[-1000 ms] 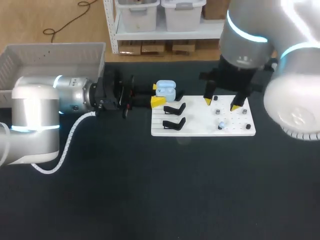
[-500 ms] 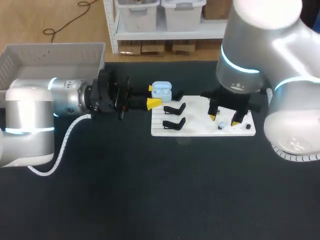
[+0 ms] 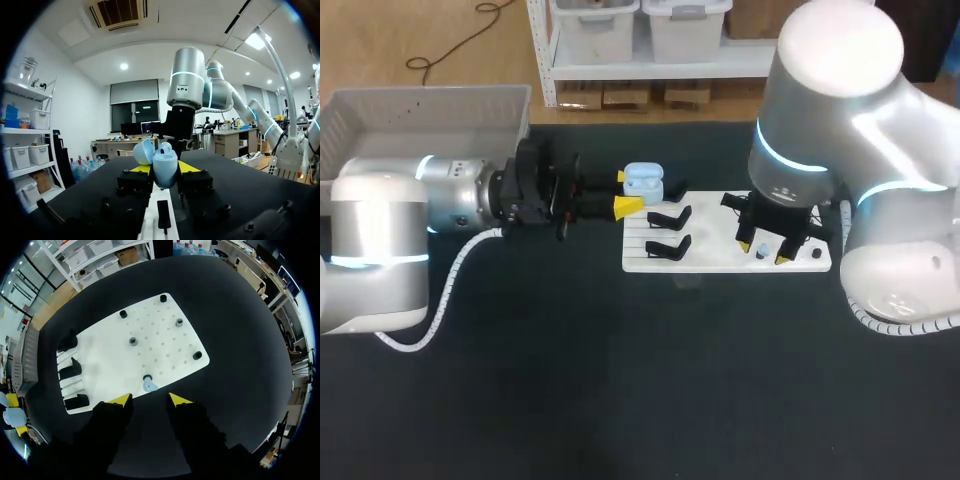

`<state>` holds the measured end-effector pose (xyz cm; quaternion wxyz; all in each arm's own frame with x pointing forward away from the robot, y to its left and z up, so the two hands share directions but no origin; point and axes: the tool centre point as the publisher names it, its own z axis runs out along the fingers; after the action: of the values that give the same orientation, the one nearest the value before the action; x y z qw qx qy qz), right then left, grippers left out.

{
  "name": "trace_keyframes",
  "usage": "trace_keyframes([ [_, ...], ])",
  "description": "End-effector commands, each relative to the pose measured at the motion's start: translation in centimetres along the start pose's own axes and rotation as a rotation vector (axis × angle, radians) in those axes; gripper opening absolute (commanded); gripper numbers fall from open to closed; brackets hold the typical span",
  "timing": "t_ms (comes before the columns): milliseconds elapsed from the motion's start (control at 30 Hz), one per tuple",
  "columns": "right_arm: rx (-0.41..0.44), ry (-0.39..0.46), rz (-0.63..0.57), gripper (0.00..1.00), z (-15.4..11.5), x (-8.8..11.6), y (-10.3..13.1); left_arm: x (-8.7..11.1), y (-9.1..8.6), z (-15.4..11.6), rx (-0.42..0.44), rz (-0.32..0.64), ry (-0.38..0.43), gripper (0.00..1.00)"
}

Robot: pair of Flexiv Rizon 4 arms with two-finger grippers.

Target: Pick up each earbud case from the left stands, insert the matching earbuds, close the lid, and place the case in the box.

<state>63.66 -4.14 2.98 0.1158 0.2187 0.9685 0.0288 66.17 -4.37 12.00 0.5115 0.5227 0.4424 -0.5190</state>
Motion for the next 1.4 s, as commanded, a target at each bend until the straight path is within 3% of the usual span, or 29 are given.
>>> trace_keyframes([
  [33, -0.02, -0.026, 0.013, 0.42, 0.6, 0.0, -0.6, 0.0, -0.1, 0.0, -0.005, 0.002, -0.001, 0.0],
  [600, -0.057, -0.072, 0.013, 0.36, 1.3, -1.2, -0.1, 0.0, -0.1, 0.0, -0.005, 0.002, -0.001, 0.0],
  [1400, -0.076, -0.058, 0.005, 0.25, 1.8, -1.4, -0.1, 0.0, -0.1, 0.0, -0.005, 0.002, -0.001, 0.0],
])
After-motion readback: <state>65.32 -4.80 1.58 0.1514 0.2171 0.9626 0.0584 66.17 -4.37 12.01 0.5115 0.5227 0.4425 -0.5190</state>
